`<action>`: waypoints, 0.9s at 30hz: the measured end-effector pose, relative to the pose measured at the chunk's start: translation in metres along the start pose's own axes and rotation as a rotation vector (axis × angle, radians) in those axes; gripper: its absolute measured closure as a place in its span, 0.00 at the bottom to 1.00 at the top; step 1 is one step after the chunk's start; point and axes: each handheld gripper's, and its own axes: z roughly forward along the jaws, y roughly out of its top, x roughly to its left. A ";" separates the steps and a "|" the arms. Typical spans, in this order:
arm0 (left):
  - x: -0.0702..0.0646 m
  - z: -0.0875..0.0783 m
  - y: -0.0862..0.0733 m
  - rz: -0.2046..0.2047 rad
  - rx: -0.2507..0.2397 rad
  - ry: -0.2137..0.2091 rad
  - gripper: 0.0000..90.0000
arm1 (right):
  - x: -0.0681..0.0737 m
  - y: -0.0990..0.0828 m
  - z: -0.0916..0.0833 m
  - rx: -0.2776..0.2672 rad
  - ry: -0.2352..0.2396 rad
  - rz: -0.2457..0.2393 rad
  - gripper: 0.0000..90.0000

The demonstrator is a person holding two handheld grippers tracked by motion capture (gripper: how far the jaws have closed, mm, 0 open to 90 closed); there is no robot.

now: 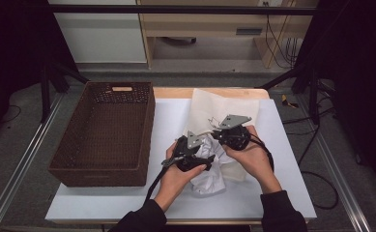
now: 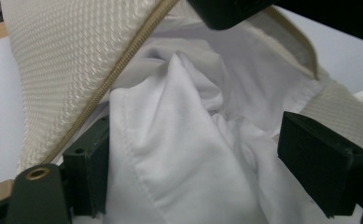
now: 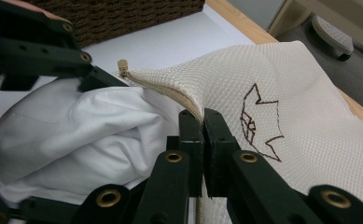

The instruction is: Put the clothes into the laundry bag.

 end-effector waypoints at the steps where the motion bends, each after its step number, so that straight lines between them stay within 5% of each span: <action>1: 0.000 -0.007 0.001 -0.005 -0.006 -0.013 0.17 | 0.000 0.000 0.000 0.000 -0.001 0.000 0.98; 4: 0.000 -0.015 0.000 -0.004 -0.016 -0.031 0.16 | 0.000 0.000 -0.001 0.001 -0.002 0.000 0.98; 8: 0.000 -0.026 -0.003 0.048 -0.015 -0.048 0.15 | 0.000 -0.001 -0.001 -0.001 -0.003 0.002 0.98; 14: -0.001 -0.040 -0.008 0.045 -0.059 -0.123 0.17 | 0.002 0.000 0.001 0.004 -0.004 -0.003 0.98; 19: -0.006 -0.050 -0.011 0.047 -0.086 -0.119 0.18 | 0.003 -0.001 0.002 0.005 -0.005 -0.004 0.98; 23: -0.006 -0.062 -0.017 0.058 -0.086 -0.086 0.27 | 0.003 -0.002 0.000 0.008 -0.008 -0.001 0.98; 27: -0.003 -0.071 -0.026 0.045 -0.049 -0.072 0.46 | 0.003 -0.003 0.000 0.011 -0.010 -0.005 0.98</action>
